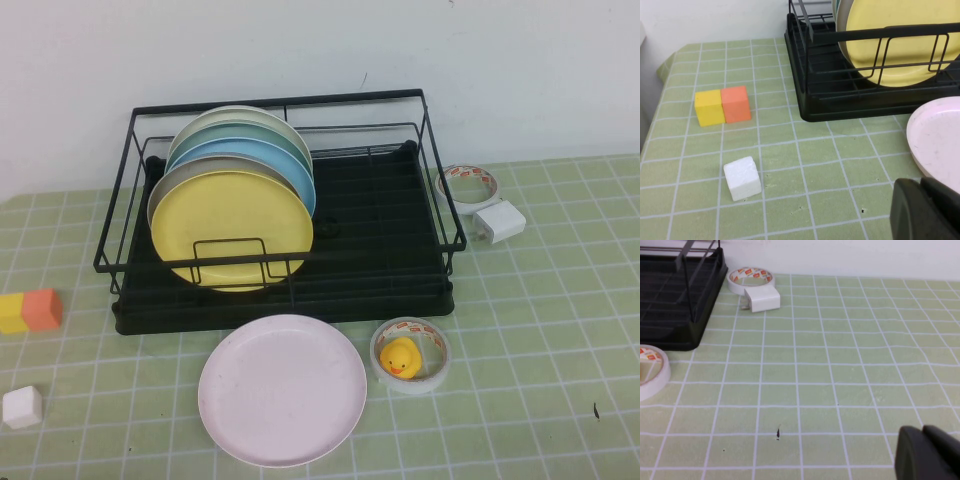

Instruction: Place plate on rack

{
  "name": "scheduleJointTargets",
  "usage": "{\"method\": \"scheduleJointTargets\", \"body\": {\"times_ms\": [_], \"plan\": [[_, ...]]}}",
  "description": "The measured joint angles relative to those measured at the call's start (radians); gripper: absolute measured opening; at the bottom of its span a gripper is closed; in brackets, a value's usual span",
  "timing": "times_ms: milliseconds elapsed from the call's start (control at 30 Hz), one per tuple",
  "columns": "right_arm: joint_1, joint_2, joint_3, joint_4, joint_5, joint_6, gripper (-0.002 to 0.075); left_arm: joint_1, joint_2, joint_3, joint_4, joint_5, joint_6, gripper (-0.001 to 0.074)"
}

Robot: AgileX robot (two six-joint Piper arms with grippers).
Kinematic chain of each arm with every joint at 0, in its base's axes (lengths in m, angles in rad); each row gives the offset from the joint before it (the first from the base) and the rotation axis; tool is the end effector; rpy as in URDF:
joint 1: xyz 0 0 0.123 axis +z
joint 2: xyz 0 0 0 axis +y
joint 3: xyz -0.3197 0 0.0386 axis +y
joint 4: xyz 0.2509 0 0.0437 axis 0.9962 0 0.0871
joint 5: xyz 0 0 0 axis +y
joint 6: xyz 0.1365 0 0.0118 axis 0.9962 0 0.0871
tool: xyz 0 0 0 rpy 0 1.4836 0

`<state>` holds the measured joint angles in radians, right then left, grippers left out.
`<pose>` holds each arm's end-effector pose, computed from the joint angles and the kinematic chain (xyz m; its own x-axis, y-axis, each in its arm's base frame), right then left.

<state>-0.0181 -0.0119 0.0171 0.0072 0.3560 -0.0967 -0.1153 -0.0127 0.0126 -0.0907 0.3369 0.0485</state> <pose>0.0628 -0.0008 0.1630 -0.2709 -0.0849 -0.9589 -0.0087 0.9963 -0.0858 0.0626 -0.0114 0.1675 -0.2493 -0.0085 -0.9684 0.1347 0.9899 -0.0433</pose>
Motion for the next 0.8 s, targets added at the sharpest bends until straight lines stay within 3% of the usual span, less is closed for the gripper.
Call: {"method": "scheduleJointTargets", "body": {"times_ms": [267, 467, 800], "plan": [[0.0, 0.0, 0.0, 0.0, 0.0, 0.0, -0.0002, 0.0, 0.0, 0.0, 0.0, -0.01, 0.0, -0.0002], [0.0, 0.0, 0.011, 0.0, -0.09, 0.0, -0.0002, 0.0, 0.0, 0.008, 0.0, -0.125, 0.0, -0.0003], [0.0, 0.0, 0.011, 0.0, -0.704, 0.0, -0.0002, 0.0, 0.0, 0.008, 0.0, -0.622, 0.0, -0.0002]]}}
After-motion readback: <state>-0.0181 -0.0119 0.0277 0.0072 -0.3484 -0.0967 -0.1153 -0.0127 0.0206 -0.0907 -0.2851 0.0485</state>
